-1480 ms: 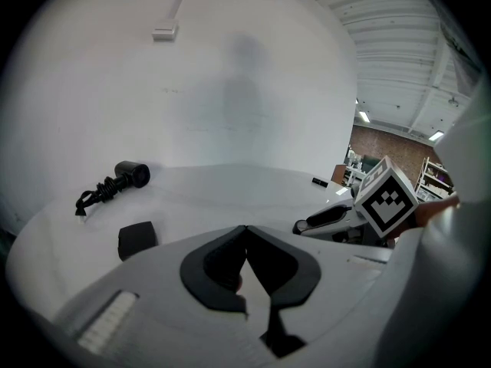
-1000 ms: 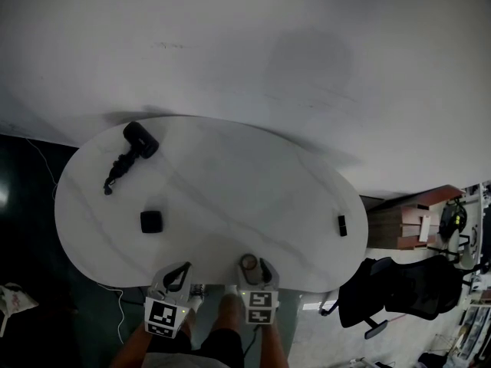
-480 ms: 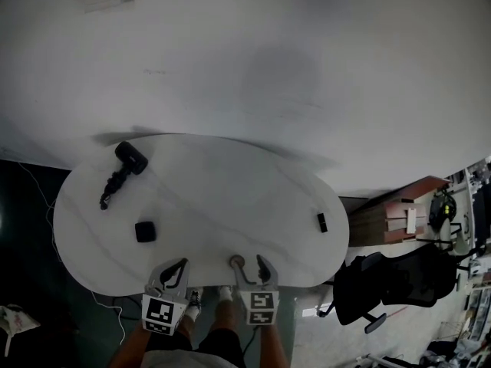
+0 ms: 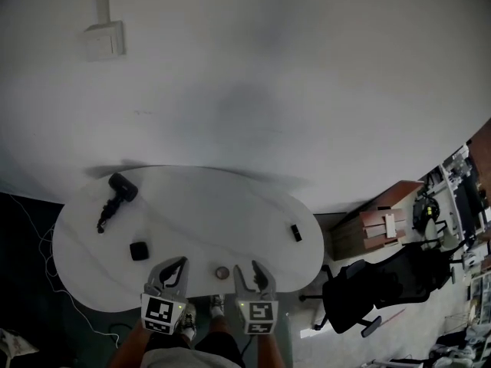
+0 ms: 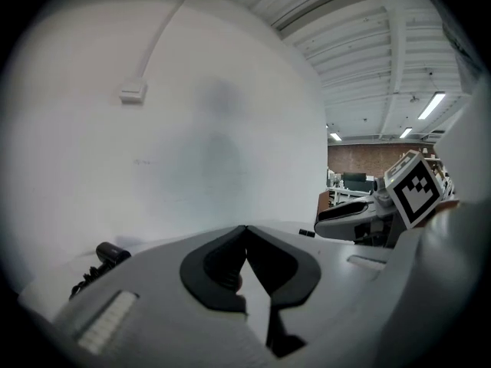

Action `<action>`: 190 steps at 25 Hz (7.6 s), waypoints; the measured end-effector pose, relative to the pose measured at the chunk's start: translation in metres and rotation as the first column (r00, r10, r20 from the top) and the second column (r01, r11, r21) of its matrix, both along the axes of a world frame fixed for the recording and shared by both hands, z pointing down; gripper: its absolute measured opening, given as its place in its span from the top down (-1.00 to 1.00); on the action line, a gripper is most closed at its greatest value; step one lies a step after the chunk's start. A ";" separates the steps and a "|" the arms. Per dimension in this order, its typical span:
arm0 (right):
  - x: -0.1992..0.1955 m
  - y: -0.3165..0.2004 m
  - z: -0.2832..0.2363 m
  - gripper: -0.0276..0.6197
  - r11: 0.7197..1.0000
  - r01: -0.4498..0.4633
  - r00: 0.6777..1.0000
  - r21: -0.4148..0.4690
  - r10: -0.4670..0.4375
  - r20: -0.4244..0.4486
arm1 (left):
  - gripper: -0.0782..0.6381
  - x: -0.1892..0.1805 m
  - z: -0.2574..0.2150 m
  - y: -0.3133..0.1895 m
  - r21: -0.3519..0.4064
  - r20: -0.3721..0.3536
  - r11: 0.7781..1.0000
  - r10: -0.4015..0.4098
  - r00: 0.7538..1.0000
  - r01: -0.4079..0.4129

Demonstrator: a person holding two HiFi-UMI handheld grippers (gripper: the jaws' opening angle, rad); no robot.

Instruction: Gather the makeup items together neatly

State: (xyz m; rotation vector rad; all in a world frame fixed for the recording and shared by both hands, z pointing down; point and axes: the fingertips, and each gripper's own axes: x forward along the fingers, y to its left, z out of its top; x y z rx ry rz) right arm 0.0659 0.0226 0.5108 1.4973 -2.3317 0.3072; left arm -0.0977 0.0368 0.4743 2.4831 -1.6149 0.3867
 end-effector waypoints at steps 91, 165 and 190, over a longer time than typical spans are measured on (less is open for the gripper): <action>-0.366 0.027 0.186 -0.51 0.626 0.693 0.658 -0.356 -0.752 -0.042 | 0.76 -0.276 0.128 0.114 -0.255 0.036 0.701 -0.681 0.731 0.666; -0.061 -0.029 0.065 -0.26 0.980 0.058 0.985 -0.190 -0.086 -0.147 | 0.75 -0.052 0.042 -0.005 -0.100 -0.027 0.989 -0.111 0.993 0.108; 0.058 0.013 0.156 -0.26 0.920 -0.197 0.975 -0.340 0.148 -0.165 | 0.75 0.037 0.108 -0.007 -0.221 0.007 0.970 0.106 0.994 -0.102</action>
